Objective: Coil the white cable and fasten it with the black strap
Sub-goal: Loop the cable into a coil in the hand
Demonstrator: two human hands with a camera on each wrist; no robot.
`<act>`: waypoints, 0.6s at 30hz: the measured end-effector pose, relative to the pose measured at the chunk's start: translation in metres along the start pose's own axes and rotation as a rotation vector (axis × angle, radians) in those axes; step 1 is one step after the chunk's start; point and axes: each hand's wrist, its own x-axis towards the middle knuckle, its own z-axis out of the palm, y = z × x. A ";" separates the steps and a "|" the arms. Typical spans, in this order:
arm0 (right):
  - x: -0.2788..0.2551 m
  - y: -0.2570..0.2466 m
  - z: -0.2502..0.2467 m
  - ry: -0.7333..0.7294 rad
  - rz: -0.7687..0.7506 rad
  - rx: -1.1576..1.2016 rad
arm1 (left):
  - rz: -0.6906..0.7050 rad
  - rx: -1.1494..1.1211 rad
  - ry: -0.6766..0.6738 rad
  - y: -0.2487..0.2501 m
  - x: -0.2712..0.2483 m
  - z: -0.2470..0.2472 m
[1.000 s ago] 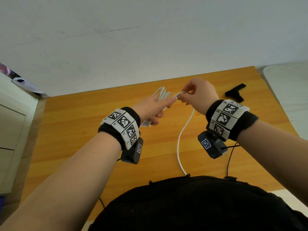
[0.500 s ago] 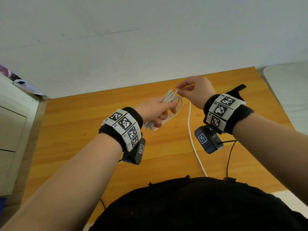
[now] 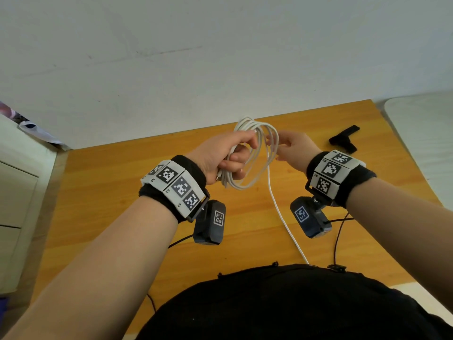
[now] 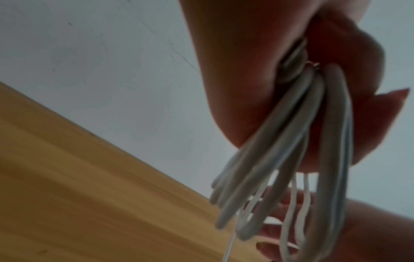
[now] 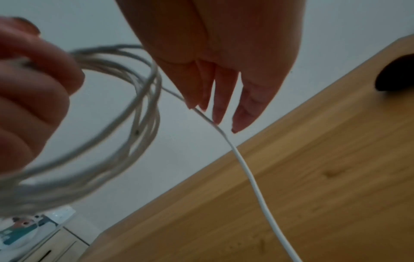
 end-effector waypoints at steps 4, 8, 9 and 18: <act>-0.003 0.008 0.006 -0.074 0.050 -0.051 | 0.032 -0.158 -0.030 0.005 -0.001 -0.002; -0.005 0.018 0.016 -0.140 0.121 -0.044 | 0.061 -0.280 -0.036 0.008 -0.002 -0.003; -0.005 0.021 0.018 -0.157 0.127 -0.048 | 0.069 -0.309 -0.033 0.008 -0.003 -0.003; -0.012 0.019 0.042 -0.250 0.185 0.018 | 0.134 -0.530 0.033 0.015 -0.003 -0.005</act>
